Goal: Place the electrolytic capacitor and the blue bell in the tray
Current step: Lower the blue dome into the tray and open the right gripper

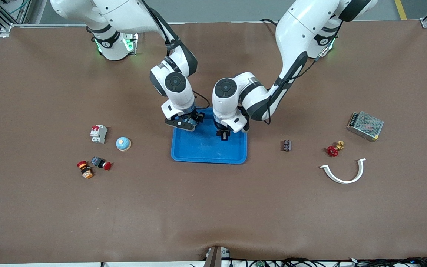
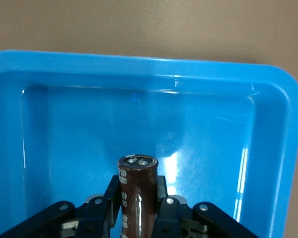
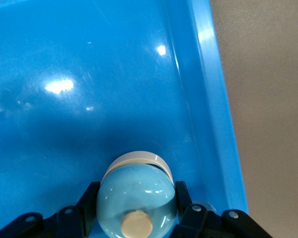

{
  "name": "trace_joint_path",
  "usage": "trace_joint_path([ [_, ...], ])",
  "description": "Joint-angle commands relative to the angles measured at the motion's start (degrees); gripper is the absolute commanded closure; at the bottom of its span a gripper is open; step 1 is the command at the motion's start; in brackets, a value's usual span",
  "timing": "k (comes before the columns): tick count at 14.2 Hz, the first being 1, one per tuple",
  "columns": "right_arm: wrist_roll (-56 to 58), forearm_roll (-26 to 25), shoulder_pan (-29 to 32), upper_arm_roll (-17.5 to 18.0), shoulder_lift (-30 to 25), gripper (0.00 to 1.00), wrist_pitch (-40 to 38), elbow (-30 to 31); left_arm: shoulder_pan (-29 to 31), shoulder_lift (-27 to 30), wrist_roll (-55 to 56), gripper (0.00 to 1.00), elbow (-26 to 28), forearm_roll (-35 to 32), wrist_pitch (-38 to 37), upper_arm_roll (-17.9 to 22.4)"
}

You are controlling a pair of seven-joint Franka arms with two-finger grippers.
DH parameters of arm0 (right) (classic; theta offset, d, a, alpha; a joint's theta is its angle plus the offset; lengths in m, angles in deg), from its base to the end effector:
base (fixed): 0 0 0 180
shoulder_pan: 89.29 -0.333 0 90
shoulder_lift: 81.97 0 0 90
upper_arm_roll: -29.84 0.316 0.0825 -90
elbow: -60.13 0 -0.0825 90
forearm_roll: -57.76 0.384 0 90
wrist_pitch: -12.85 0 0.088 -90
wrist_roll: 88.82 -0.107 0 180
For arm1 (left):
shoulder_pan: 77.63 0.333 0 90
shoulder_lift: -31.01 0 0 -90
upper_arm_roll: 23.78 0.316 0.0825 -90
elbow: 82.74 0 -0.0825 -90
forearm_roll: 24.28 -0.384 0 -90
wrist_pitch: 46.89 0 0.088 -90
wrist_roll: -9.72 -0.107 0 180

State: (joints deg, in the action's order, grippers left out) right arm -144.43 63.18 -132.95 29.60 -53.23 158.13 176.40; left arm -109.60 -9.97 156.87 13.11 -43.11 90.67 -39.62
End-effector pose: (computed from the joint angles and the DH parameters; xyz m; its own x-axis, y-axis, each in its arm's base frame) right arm 0.4369 0.4120 0.1965 0.9576 -0.2850 -0.0415 -0.2863 -0.9576 -0.0317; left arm 0.4772 -0.4914 0.2030 0.0067 0.9999 -0.0110 0.9976 -0.0059 0.0693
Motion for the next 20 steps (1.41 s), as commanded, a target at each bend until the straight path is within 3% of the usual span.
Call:
trace_joint_path([
  [1, -1.0, -0.5, -0.9, -0.9, 0.0, 0.15, 0.3, -0.3, -1.2, -0.4, 1.6, 1.0, -1.4, -1.6, -1.1, 0.7],
  [2, -0.9, -0.5, -0.8, -0.9, -0.1, 0.0, 0.2, -0.3, -1.3, -0.4, 1.7, 1.0, -1.4, -1.5, -1.1, 0.6],
  [7, 0.8, -0.4, 1.0, -1.4, -5.0, 0.0, -5.9, -0.8, -2.4, -1.7, 1.5, 1.0, -1.5, -1.6, -0.6, 0.6],
  [13, 17.4, -0.6, 8.5, -2.4, -13.5, 0.0, -19.1, -0.7, -2.8, -2.4, 1.6, 1.0, -1.4, -1.7, 0.1, 0.6],
  [18, 24.4, -10.8, 14.0, -2.6, -15.6, 0.0, -22.8, -0.3, -2.4, -2.4, 1.0, 1.0, -1.0, -1.7, 0.2, 0.6],
  [20, 30.0, -11.0, 17.2, -2.6, -15.6, 0.0, -22.3, -0.2, -2.2, -2.4, 0.9, 1.0, -0.8, -1.7, 0.2, 0.6],
])
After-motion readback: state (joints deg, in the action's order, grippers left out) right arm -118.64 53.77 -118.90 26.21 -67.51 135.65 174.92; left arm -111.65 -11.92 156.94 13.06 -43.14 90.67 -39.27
